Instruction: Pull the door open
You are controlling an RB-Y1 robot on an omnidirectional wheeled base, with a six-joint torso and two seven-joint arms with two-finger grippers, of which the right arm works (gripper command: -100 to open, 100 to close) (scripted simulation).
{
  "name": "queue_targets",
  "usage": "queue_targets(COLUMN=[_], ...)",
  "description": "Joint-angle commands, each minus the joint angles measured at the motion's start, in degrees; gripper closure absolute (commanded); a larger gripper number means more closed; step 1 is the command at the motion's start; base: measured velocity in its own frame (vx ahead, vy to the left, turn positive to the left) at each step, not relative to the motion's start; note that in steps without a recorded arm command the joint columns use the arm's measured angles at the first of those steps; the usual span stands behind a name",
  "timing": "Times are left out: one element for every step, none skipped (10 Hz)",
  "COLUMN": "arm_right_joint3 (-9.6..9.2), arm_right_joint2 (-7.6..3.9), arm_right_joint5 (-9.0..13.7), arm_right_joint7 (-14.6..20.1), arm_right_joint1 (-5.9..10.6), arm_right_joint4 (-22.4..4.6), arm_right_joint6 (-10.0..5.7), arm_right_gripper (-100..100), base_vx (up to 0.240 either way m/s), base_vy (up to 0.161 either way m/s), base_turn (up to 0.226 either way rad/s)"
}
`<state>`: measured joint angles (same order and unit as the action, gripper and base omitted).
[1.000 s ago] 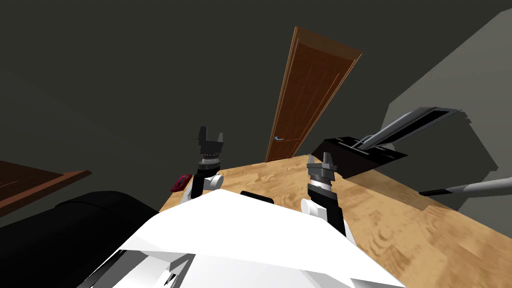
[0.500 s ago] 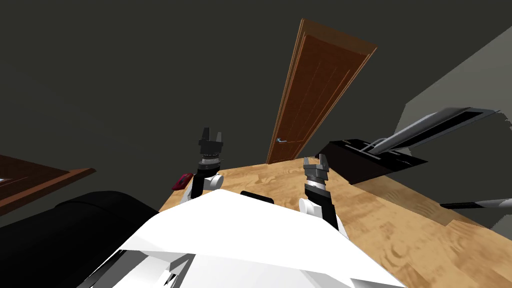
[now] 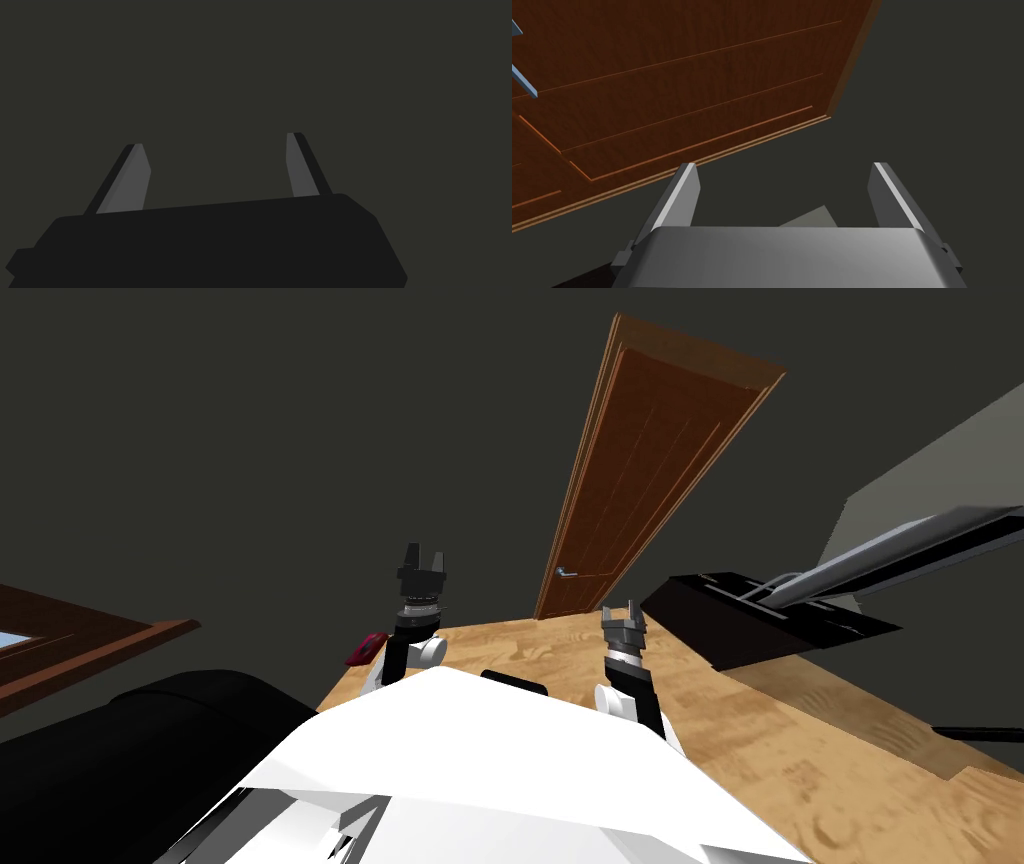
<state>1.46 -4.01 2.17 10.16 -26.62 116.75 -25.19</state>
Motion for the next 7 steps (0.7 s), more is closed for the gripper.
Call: queue_targets(arm_right_joint3=[0.03, -0.01, -0.06, -0.11, -0.15, -0.21, -0.26], arm_right_joint2=[-0.65, -1.01, -1.38, -1.75, -2.12, -2.51, -2.91], arm_right_joint5=[0.19, 0.28, 0.37, 0.46, 0.55, 0.65, 0.75], arm_right_joint7=[0.27, 0.39, 0.52, 0.64, 0.76, 0.90, 1.04], arm_right_joint1=[0.53, 0.90, 1.27, 1.65, 2.02, 2.43, 2.84], arm_right_joint4=[-2.24, -3.77, -5.31, -6.84, -8.37, -10.06, -11.76], arm_right_joint6=[-0.93, -1.51, -2.10, -2.68, -3.26, -3.90, -4.54], arm_right_gripper=[-100, -100, -100, -100, -100, -100, -100], base_vx=[0.079, 0.072, 0.076, 0.097, 0.094, 0.091, 0.085], base_vy=[-0.033, -0.029, -0.037, -0.038, -0.038, -0.050, -0.045], base_turn=[0.086, 0.089, 0.086, 0.085, 0.101, 0.104, 0.108])
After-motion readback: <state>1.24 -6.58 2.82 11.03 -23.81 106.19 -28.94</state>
